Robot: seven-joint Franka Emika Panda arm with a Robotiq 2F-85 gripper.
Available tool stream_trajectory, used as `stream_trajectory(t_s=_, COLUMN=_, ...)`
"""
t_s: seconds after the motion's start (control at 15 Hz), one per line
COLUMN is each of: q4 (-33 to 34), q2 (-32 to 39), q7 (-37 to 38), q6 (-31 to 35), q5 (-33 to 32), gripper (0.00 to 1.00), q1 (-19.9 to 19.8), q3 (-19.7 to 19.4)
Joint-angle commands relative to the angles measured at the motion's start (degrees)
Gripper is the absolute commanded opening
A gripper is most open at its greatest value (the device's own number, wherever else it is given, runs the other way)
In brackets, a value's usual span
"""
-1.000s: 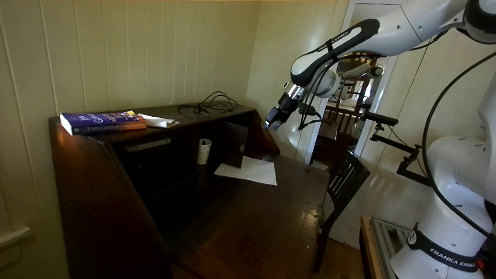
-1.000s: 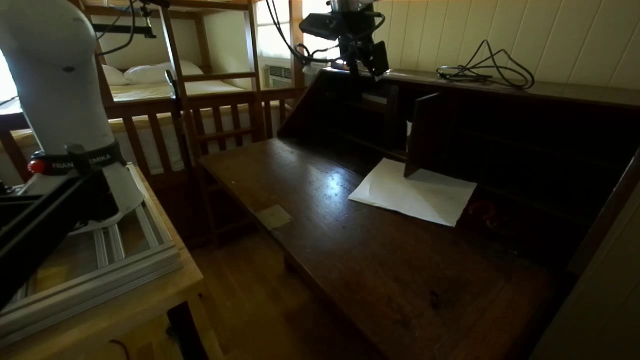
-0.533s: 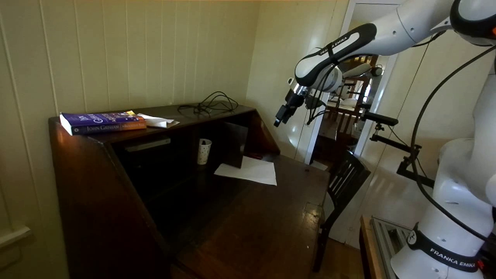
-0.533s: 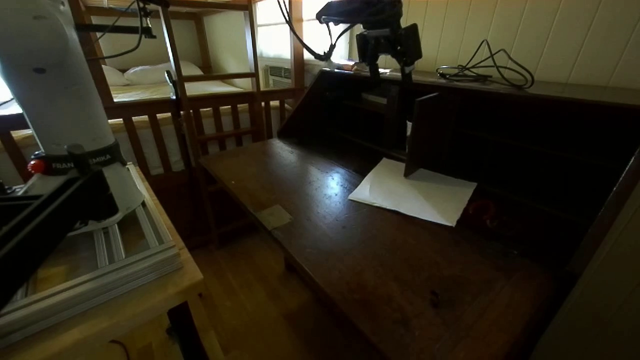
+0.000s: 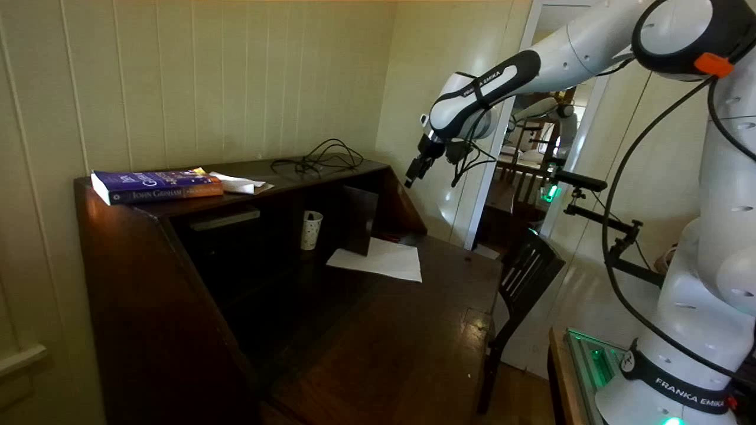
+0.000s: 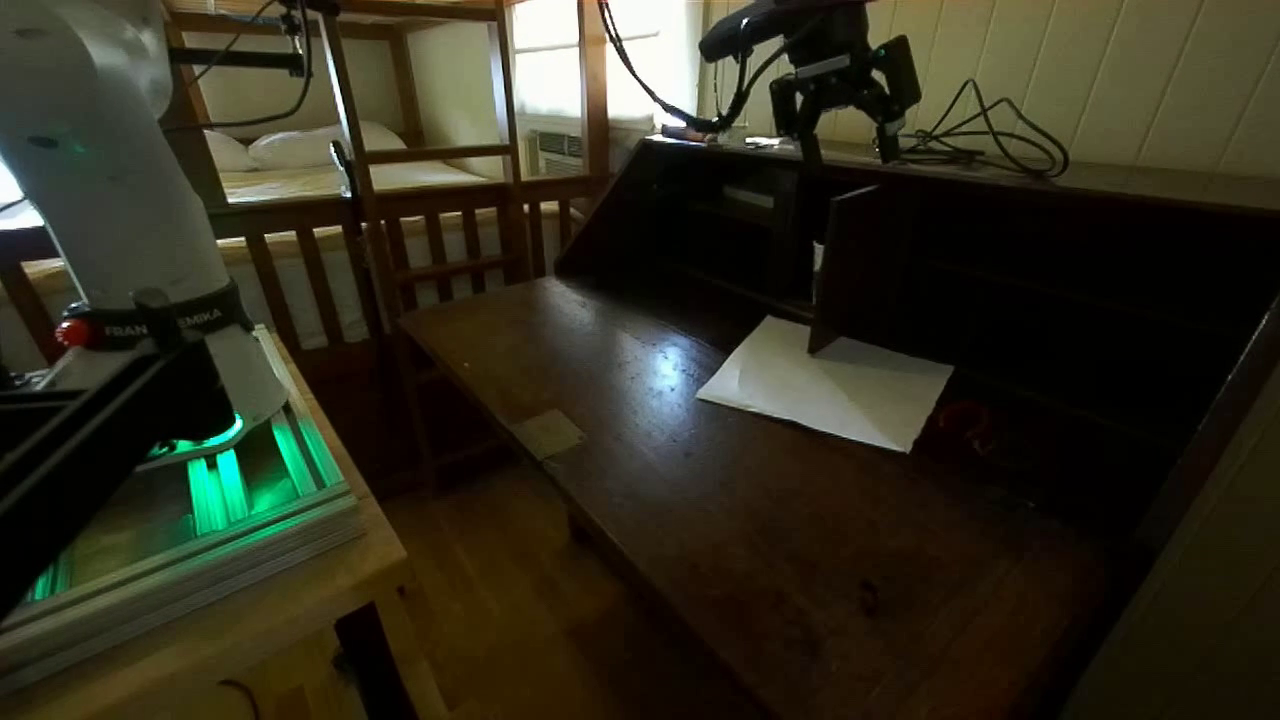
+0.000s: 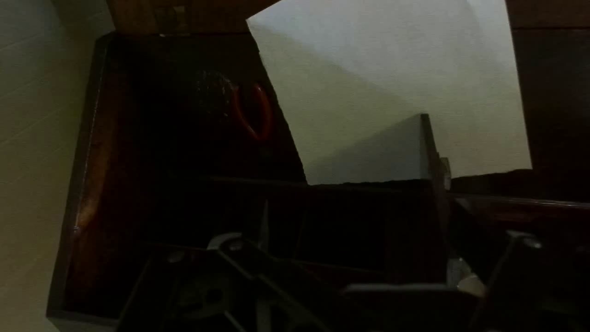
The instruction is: Put the cup in the open cabinet, then close the cabinet door
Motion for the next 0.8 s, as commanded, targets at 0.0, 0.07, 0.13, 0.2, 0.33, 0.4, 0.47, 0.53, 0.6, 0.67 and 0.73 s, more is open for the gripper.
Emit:
stream_trajectory(t_s=0.0, q4=7.97, q2=6.48, q7=4.09, q6=-2.23, q5=-2.04, gripper=1.0, q1=-2.71, q3=3.37)
stream_trajectory(t_s=0.07, q4=9.16, q2=7.44, q7=5.2, q6=-2.68, q5=-0.59, gripper=1.0, q1=-3.12, q3=4.53)
stream_trajectory(t_s=0.13, q4=9.97, q2=7.94, q7=7.06, q6=-2.53, q5=-0.07, gripper=1.0, q1=-3.07, q3=5.37)
stream_trajectory(t_s=0.2, q4=10.45, q2=8.25, q7=8.3, q6=-2.16, q5=0.81, gripper=1.0, q1=-3.25, q3=6.52)
stream_trajectory(t_s=0.33, q4=11.37, q2=8.49, q7=10.92, q6=-2.27, q5=3.02, gripper=1.0, q1=-3.61, q3=8.67)
stream_trajectory(t_s=0.4, q4=11.57, q2=8.58, q7=12.33, q6=-2.1, q5=3.66, gripper=1.0, q1=-3.59, q3=9.38)
stream_trajectory(t_s=0.47, q4=12.05, q2=8.87, q7=13.77, q6=-2.11, q5=4.19, gripper=1.0, q1=-3.52, q3=9.84)
stream_trajectory(t_s=0.53, q4=12.44, q2=9.29, q7=14.45, q6=-2.27, q5=4.82, gripper=1.0, q1=-3.65, q3=10.39)
stream_trajectory(t_s=0.6, q4=12.79, q2=9.71, q7=14.9, q6=-2.45, q5=5.53, gripper=1.0, q1=-3.88, q3=10.89)
stream_trajectory(t_s=0.67, q4=12.92, q2=9.94, q7=15.1, q6=-2.61, q5=6.39, gripper=1.0, q1=-4.17, q3=11.41)
stream_trajectory(t_s=0.73, q4=13.04, q2=10.21, q7=15.33, q6=-2.76, q5=6.88, gripper=1.0, q1=-4.32, q3=11.67)
